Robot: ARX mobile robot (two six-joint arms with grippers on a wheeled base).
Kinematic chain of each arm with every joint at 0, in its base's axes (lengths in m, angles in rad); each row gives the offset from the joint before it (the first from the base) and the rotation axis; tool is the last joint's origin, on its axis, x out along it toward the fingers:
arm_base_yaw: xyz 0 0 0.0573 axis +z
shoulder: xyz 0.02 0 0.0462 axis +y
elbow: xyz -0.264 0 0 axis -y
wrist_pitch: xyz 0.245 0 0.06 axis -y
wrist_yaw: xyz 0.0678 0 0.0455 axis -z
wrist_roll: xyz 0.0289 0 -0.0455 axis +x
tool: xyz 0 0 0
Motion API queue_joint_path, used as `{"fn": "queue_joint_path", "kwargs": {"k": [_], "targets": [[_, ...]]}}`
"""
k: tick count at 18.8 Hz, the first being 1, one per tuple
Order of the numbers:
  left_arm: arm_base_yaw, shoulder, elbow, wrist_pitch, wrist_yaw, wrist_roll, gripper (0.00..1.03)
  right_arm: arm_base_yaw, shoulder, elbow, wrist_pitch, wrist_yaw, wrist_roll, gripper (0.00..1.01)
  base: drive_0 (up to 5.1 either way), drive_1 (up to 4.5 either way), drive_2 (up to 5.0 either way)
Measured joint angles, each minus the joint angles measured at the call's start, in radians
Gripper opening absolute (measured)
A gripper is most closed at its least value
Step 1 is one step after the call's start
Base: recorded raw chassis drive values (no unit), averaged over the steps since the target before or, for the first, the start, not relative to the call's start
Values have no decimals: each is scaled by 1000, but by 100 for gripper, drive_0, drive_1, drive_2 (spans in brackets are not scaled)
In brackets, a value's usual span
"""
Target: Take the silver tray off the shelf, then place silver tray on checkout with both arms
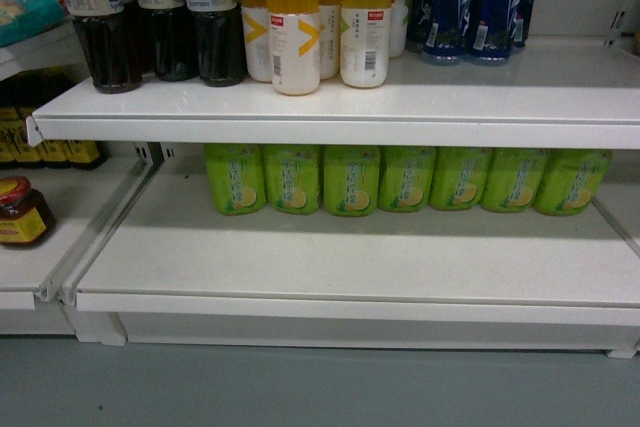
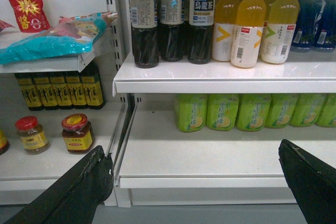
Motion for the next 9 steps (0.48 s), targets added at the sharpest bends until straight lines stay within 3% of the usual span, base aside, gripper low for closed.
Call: {"fn": "queue_joint_path", "kwargs": {"k": [9], "targets": [[0, 0, 0, 0, 0, 0, 98, 0, 0, 0, 0, 0, 0, 98, 0, 0, 0]]}}
